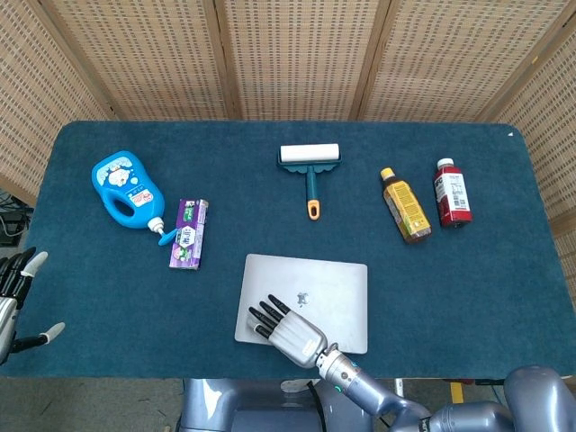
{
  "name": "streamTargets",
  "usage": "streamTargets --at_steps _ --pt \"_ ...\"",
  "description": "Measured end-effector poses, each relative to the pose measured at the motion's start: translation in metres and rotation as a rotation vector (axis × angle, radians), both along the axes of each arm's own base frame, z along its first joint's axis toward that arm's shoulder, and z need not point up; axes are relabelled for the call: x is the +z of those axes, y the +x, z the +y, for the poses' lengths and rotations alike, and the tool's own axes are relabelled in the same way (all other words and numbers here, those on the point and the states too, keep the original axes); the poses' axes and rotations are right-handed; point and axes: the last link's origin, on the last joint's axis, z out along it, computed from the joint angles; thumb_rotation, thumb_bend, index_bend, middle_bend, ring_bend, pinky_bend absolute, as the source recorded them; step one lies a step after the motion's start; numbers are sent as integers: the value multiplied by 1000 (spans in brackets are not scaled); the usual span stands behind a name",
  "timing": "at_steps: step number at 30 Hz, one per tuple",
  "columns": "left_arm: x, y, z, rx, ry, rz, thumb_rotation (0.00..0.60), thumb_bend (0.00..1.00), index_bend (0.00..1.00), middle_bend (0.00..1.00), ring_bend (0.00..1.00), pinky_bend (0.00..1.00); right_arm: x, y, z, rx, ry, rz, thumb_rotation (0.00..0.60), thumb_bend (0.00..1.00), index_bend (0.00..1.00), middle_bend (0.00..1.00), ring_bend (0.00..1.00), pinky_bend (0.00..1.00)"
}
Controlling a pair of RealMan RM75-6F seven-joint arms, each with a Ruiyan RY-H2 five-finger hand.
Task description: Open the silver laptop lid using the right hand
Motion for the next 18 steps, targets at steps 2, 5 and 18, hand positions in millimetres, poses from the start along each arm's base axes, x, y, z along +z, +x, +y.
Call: streamTargets --at_steps 2,5,18 --pt "0 0 0 0 -1 1 600 0 0 0 0 0 2 1 -1 24 -26 -7 600 502 72 45 0 0" --pt "-1 0 0 1 -4 5 600 0 0 0 0 0 7 3 -3 55 -69 -23 600 513 73 53 0 0" --pt "-4 1 0 2 -8 15 600 0 0 0 0 0 38 -9 -39 164 -465 15 600 585 62 77 6 30"
